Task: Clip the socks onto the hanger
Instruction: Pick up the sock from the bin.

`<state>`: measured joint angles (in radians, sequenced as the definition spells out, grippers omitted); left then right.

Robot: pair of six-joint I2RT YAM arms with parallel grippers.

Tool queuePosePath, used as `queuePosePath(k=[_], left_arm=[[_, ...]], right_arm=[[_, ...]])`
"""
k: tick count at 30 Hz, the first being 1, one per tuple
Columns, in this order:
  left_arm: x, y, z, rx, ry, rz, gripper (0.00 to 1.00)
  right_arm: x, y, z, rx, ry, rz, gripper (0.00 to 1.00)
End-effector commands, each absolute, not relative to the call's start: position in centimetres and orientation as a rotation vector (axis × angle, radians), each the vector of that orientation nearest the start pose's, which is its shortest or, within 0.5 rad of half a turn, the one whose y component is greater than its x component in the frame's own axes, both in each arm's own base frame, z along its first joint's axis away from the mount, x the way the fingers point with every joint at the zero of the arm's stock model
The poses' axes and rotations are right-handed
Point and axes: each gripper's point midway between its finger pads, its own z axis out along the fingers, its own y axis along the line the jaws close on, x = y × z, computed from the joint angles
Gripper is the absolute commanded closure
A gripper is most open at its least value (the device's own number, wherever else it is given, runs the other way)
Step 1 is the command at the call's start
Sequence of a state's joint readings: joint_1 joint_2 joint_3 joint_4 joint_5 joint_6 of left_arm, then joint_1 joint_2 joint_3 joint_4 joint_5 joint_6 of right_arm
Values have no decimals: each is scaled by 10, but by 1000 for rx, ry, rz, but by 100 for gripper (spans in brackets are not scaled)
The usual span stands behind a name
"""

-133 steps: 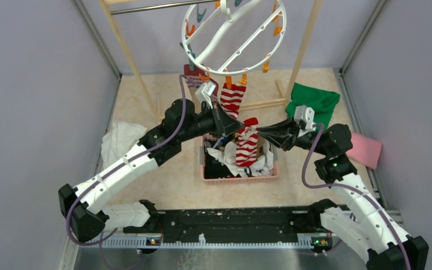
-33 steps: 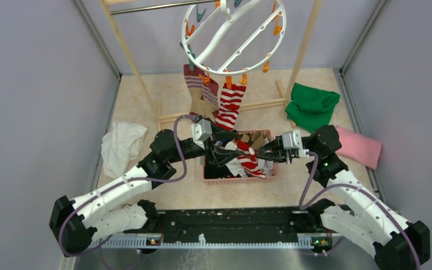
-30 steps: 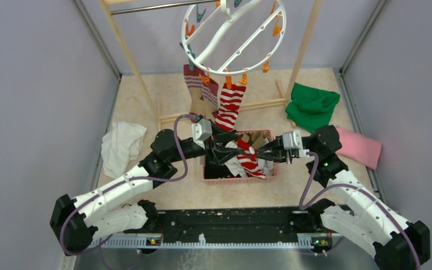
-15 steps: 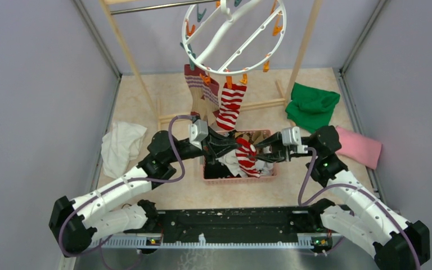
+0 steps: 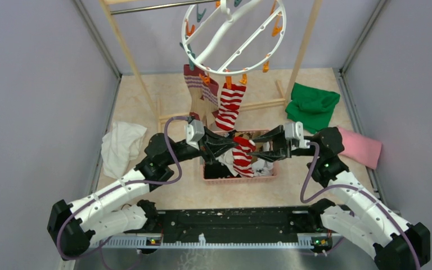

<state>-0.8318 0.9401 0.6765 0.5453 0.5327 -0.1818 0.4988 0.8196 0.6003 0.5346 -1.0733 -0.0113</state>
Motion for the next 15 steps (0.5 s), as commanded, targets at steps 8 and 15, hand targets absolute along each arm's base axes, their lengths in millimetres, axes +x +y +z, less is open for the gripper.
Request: queuePosePath(k=[8, 15], left_arm=[[158, -312, 353, 874, 1074, -1181, 100], [160, -312, 354, 866, 1075, -1182, 100]], right_arm=[[148, 254, 344, -1157, 840, 1059, 70], [146, 253, 346, -1145, 834, 1069, 91]])
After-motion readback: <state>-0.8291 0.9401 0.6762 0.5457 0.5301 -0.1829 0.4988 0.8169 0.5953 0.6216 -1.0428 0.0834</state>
